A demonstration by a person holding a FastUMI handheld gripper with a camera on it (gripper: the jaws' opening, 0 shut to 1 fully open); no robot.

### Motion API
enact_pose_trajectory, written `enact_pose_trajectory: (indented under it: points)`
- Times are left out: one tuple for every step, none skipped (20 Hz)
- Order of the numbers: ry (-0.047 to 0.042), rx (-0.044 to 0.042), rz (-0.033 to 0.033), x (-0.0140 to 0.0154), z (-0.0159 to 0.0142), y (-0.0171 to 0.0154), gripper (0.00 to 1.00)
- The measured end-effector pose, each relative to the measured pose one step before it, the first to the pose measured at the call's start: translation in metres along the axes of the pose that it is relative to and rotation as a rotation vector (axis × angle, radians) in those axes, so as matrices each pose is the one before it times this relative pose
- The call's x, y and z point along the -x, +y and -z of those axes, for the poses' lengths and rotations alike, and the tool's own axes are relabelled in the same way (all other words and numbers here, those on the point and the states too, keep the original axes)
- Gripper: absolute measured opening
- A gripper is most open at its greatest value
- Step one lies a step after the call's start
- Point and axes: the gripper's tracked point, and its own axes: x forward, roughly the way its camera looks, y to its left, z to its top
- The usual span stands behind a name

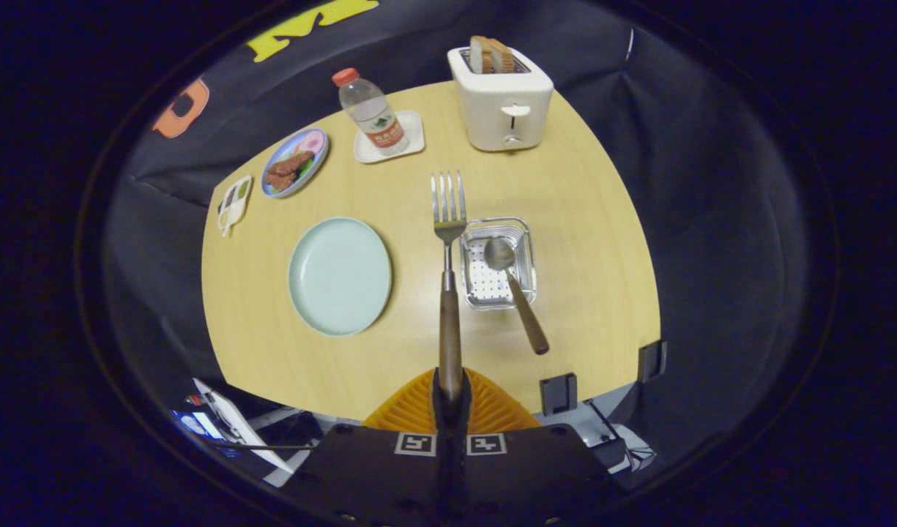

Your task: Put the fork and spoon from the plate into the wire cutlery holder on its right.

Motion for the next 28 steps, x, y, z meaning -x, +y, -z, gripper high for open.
enact_pose_trajectory:
  points:
    - [0.01675,-0.00741,0.00395,-0.00136,0.00118,-0.00811,0.0]
    - [0.02044,-0.00514,-0.00186,-0.00321,0.00032,-0.00578,0.0]
    - [0.02507,-0.00578,-0.00502,-0.00091,0.00382,-0.00237,0.0]
    - [0.02239,-0.00862,-0.00493,-0.00163,0.00141,-0.002,0.0]
    - [0.01973,-0.00254,-0.00607,-0.00174,0.00084,-0.0008,0.01]
    - [0.01626,0.0005,-0.00397,-0.00204,0.0012,-0.00071,0.01]
    - [0.01407,0.00016,0.00043,-0.00853,-0.00218,0.0012,0.01]
    - [0.01344,0.002,-0.00199,-0.00404,-0.00153,0.00222,0.0]
    - [0.01146,0.00532,-0.0042,-0.002,-0.00049,0.00126,0.01]
    - [0.01061,-0.00041,-0.00414,-0.00074,-0.00119,0.00002,0.01]
    - [0.009,-0.00513,-0.00362,-0.00098,0.00022,-0.00025,0.01]
    - [0.00905,-0.00619,-0.00365,0.0,0.00016,-0.00111,0.01]
    - [0.00611,-0.00468,-0.00031,0.0003,-0.0009,-0.00044,0.01]
    - [0.00733,-0.00308,0.00026,-0.00072,0.00055,-0.00037,0.05]
    - [0.00722,-0.00337,-0.00188,0.0003,0.00009,-0.00036,0.05]
    - [0.01063,-0.0056,-0.00519,-0.00177,0.00037,-0.00074,0.05]
    - [0.00087,-0.00582,-0.0059,-0.00167,-0.00126,0.00103,0.05]
    - [-0.00257,-0.00244,-0.00194,0.00229,-0.00307,-0.00029,0.08]
    - [-0.00521,-0.00519,-0.00106,0.00038,-0.00326,0.00007,0.08]
    - [-0.00354,-0.00823,-0.00645,0.00617,-0.00045,-0.00188,0.08]
    - [-0.00279,-0.00486,-0.00655,0.00153,-0.00267,0.00269,0.09]
    - [-0.00885,-0.00089,-0.00913,-0.00085,-0.00316,0.00153,0.11]
    - [-0.01005,0.00578,-0.01369,0.0035,-0.00183,0.00319,0.11]
    - [-0.00831,0.0025,-0.00883,-0.00254,-0.00053,0.00217,0.12]
    - [-0.01298,0.00125,-0.02402,0.00209,-0.00275,0.00553,0.12]
    - [-0.01222,0.00673,-0.00838,0.0024,-0.00242,0.0029,0.26]
    - [-0.01658,0.01439,-0.0083,0.00155,-0.00151,0.00248,0.29]
    - [-0.01829,0.01543,-0.00416,0.00032,-0.00231,0.00182,0.38]
